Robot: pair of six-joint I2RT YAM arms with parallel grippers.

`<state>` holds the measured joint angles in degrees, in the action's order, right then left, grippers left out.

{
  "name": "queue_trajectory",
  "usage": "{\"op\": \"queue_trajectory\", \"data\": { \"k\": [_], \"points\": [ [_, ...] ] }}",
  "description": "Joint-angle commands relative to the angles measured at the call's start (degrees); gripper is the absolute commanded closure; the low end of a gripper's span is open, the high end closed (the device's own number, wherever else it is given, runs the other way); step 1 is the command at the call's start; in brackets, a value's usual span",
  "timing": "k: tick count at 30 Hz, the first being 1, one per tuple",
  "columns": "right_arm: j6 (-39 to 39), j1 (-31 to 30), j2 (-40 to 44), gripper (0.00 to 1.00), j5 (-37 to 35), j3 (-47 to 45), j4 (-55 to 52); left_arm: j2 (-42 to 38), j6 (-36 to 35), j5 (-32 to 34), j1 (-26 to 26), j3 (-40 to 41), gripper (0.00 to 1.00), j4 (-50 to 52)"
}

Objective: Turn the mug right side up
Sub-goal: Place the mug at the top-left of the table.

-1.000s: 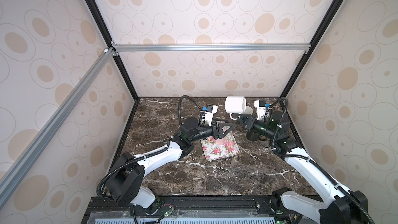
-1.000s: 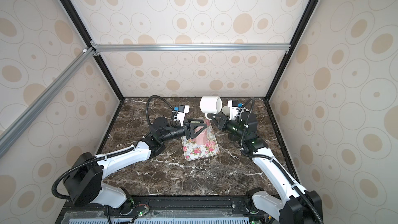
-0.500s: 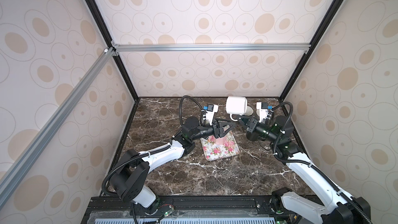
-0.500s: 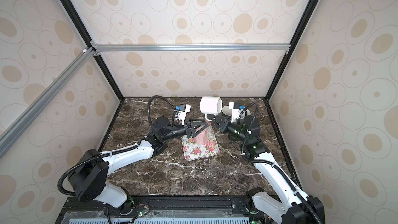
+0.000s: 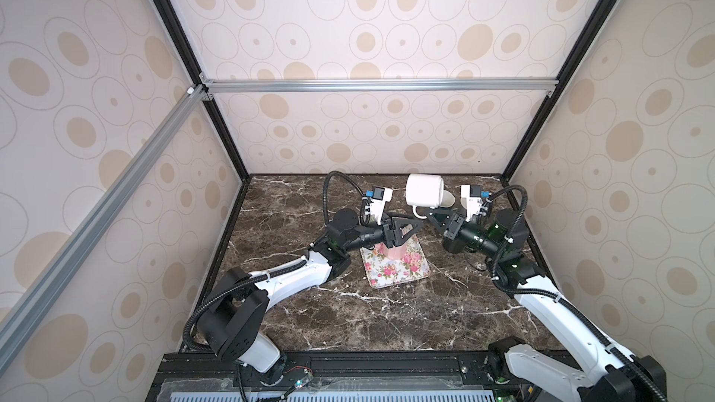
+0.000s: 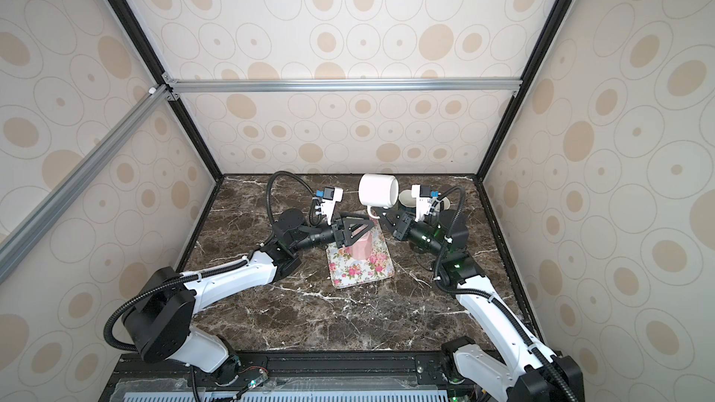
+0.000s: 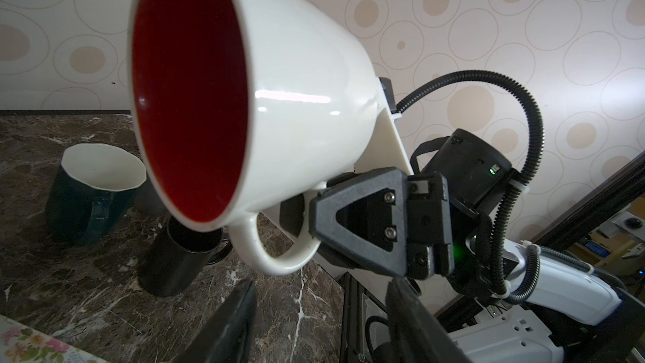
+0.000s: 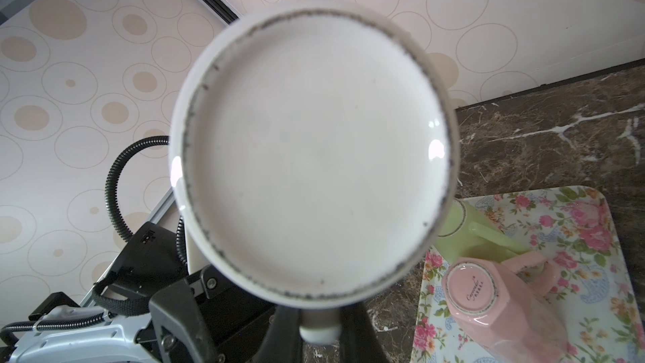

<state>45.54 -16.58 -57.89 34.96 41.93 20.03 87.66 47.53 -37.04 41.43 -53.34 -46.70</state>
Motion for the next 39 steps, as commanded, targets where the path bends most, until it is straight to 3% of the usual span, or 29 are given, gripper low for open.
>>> {"op": "queue_trajectory", "data": {
  "k": [1, 28, 37, 39],
  "points": [
    [0.5, 0.2, 2.4, 1.00, 0.8, -0.3, 8.4, 0.4, 1.5, -0.7, -0.7, -2.7, 0.41, -2.8],
    [0.9, 0.2, 1.7, 1.00, 2.9, -1.4, 10.5, 3.6, 0.7, -0.1, -1.8, -7.4, 0.42, 0.4],
    [-0.5, -0.2, -0.3, 1.00, 4.4, -1.9, 11.8, 5.2, 2.7, -2.5, -1.9, -8.2, 0.48, -2.3],
    [-1.0, -0.3, -0.6, 1.00, 5.3, -1.9, 12.2, 5.1, 2.3, -2.5, -1.9, -8.4, 0.54, -1.6]
  ]
}}
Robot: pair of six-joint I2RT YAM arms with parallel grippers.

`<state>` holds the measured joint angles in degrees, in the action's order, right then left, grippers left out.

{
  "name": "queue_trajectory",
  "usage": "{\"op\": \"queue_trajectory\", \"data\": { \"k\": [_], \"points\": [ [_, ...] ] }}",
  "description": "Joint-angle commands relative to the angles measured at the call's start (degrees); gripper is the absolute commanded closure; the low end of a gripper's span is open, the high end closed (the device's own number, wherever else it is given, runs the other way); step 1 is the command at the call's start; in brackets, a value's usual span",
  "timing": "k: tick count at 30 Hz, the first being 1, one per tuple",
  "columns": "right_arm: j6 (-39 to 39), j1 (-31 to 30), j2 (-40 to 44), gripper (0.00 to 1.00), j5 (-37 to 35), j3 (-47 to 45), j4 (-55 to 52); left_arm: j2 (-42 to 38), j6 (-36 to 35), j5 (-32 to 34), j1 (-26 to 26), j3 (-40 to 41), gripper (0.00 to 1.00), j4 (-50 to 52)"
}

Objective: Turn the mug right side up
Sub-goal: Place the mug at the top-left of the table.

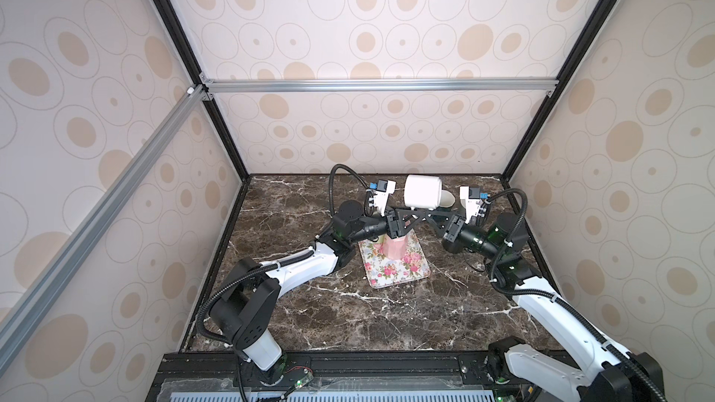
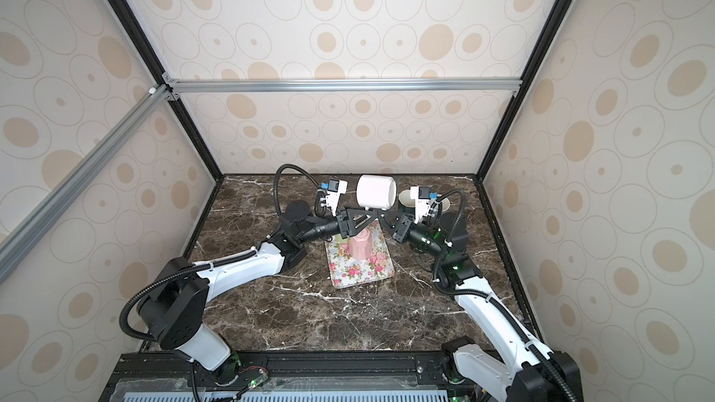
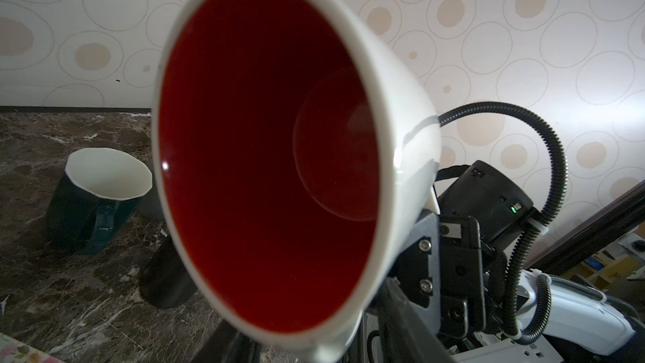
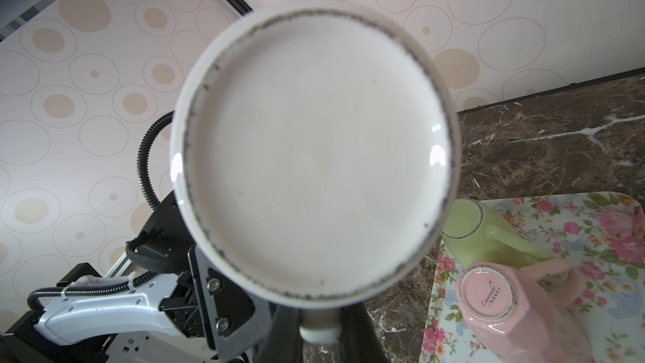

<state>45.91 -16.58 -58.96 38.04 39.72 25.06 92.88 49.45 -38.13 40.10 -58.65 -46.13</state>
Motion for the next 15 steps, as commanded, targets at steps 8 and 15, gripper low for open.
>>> {"op": "queue_trajectory", "data": {
  "k": [8, 15],
  "points": [
    [-2.5, -0.5, 0.4, 1.00, 3.9, -1.0, 8.9, 0.5, 0.3, -1.9, -0.8, -3.6, 0.78, -1.9],
    [-4.3, -1.2, 0.4, 1.00, 5.7, -0.8, 8.8, 1.0, -0.6, -2.7, -0.7, -4.9, 0.82, -0.6]
  ]
}}
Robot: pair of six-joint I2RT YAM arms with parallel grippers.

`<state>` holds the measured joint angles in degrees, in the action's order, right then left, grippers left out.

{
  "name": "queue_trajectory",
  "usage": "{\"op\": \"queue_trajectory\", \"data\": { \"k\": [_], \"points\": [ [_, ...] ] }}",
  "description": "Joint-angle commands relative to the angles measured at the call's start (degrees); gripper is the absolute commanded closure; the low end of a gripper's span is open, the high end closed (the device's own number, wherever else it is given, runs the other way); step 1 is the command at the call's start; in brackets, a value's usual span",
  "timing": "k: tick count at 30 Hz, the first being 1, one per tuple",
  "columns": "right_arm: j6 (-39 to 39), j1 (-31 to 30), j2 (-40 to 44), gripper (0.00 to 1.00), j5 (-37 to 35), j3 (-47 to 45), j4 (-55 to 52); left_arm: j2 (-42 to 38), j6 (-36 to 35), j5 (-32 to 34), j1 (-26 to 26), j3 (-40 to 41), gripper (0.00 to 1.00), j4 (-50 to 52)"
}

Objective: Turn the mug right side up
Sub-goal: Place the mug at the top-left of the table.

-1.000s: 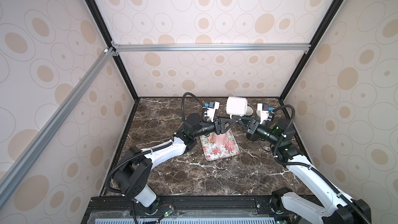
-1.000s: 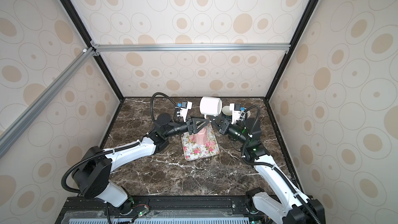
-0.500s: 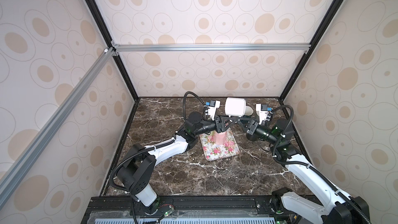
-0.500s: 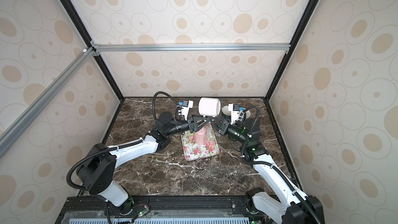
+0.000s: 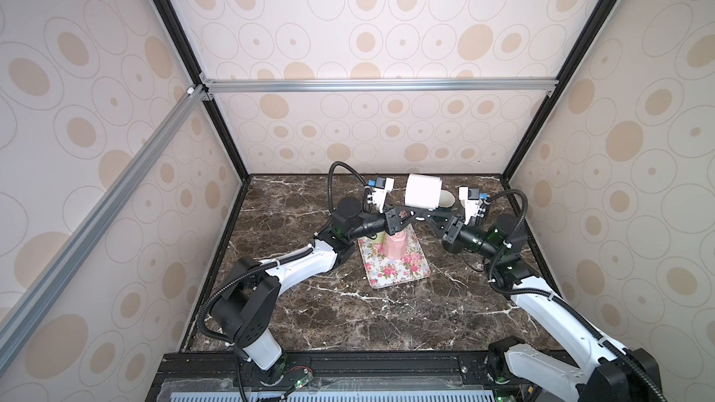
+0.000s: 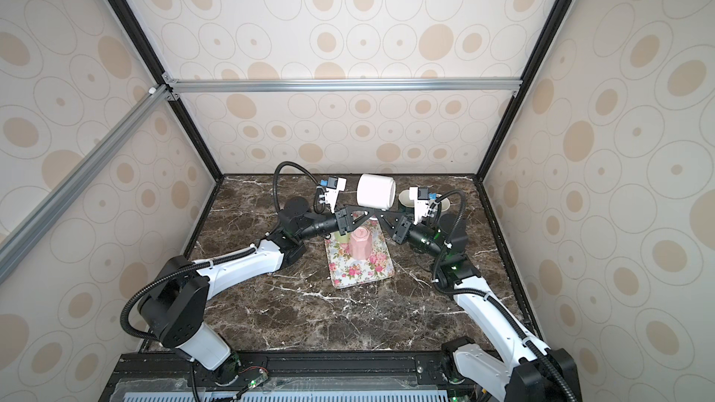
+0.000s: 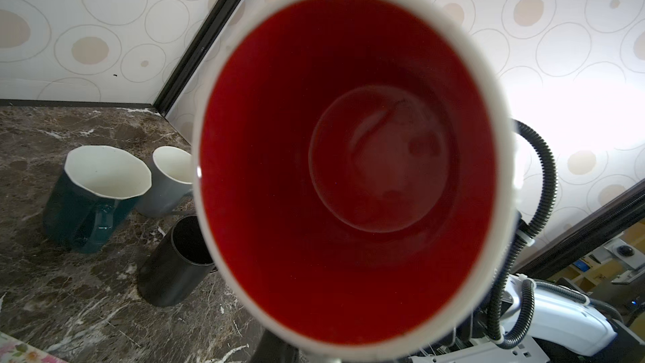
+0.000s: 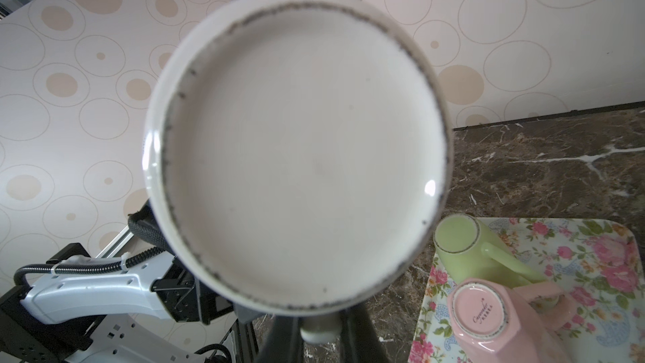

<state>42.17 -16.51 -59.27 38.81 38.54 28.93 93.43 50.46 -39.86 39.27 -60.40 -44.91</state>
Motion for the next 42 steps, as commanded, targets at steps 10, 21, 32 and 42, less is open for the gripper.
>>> {"op": "queue_trajectory", "data": {
  "k": [10, 21, 32, 42],
  "points": [
    [-1.2, -1.5, -0.7, 1.00, 4.6, 0.5, 4.6, -0.6, -5.6, -0.3, 0.1, -4.7, 1.00, 4.3],
    [-1.1, -1.6, -1.1, 0.98, 3.6, 0.1, 5.1, -2.9, -10.8, 5.2, 0.4, -2.7, 1.00, 9.1],
    [-1.2, -1.5, -0.6, 0.64, 1.7, -0.4, 4.4, -4.8, -14.0, 10.0, 0.7, -2.8, 1.00, 13.5],
    [-4.6, -1.5, 1.5, 0.34, -2.7, -0.4, -2.2, -2.6, -17.8, 15.2, 0.7, -5.0, 1.00, 19.2]
  ]
}}
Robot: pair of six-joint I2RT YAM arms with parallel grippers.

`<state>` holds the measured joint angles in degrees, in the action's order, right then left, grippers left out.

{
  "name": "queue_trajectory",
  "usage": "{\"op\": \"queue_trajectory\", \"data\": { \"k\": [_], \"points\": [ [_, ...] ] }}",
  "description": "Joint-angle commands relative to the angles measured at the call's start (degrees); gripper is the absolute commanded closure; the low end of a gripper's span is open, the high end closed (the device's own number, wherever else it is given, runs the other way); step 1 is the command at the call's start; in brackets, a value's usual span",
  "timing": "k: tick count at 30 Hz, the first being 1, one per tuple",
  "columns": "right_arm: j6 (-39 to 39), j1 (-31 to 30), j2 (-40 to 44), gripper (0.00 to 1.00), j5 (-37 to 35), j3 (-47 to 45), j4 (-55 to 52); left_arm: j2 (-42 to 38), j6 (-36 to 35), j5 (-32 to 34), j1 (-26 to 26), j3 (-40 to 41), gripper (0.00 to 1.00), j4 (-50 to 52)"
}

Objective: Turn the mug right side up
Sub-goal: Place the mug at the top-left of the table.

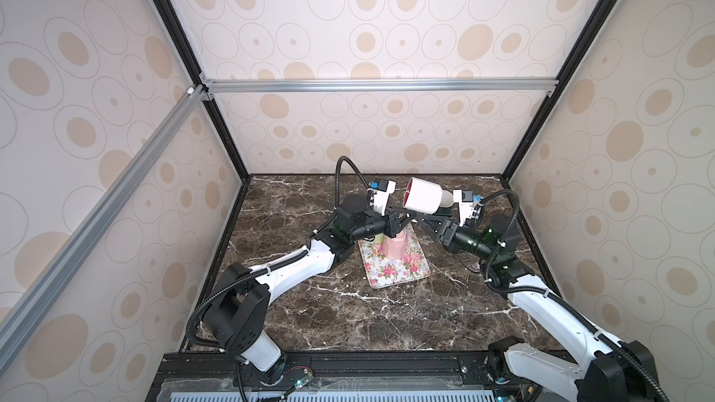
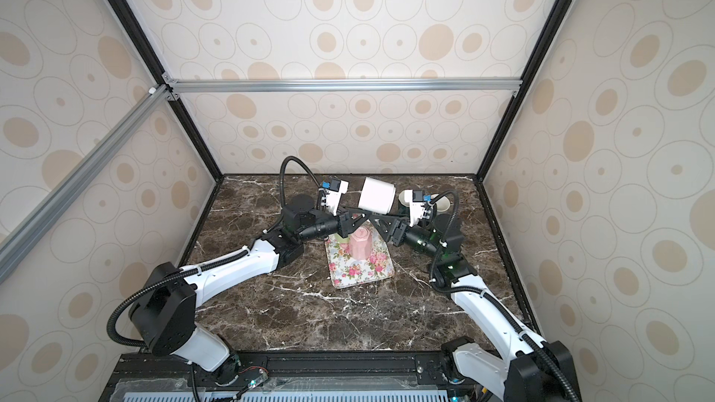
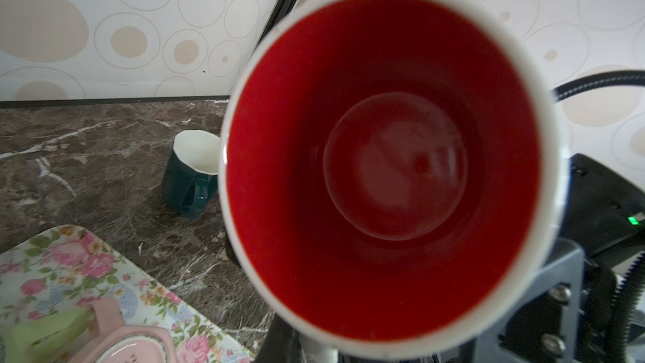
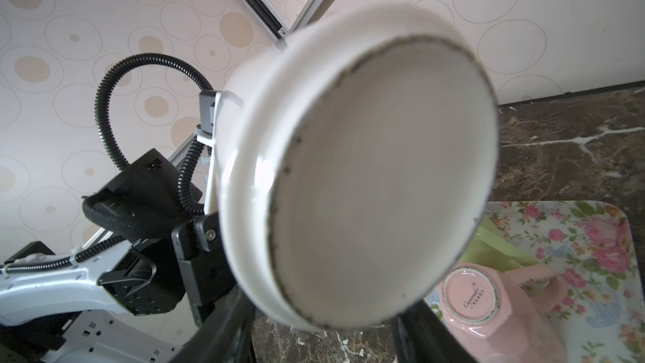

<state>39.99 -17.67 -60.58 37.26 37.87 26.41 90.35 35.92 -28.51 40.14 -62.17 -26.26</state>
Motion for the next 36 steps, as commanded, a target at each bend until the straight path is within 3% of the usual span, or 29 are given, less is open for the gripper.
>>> {"op": "queue_trajectory", "data": {
  "k": [1, 8, 14, 24, 28, 32, 36],
  "points": [
    [-3.7, -0.4, 3.3, 0.33, -2.0, 0.5, -1.6, 0.6, -3.5, 4.2, -0.2, -3.5, 1.00, 1.0],
    [-11.0, -0.4, 7.4, 0.25, -13.0, 1.3, -14.9, 1.2, -5.4, 5.9, -1.1, -3.7, 1.00, 2.8],
    [-13.1, -0.4, 10.3, 0.24, -17.4, 1.8, -21.8, 1.6, -6.1, 7.9, -2.6, -4.1, 1.00, 4.5],
    [-11.7, -0.4, 16.5, 0.21, -23.9, 1.6, -33.0, 1.1, -8.6, 11.8, -6.4, -6.3, 1.00, 12.7],
    [-9.6, -0.4, 19.3, 0.21, -25.9, 0.4, -36.2, -0.4, -12.4, 18.6, -7.4, -8.2, 1.00, 19.8],
    [-8.8, -0.4, 23.5, 0.22, -27.3, -0.5, -40.1, -2.5, -12.6, 23.7, -9.3, -5.7, 1.00, 21.3],
    [-9.2, -0.4, 27.9, 0.22, -27.3, -0.2, -45.2, -3.9, -14.8, 33.0, -10.9, -3.9, 1.00, 22.6]
  ]
}}
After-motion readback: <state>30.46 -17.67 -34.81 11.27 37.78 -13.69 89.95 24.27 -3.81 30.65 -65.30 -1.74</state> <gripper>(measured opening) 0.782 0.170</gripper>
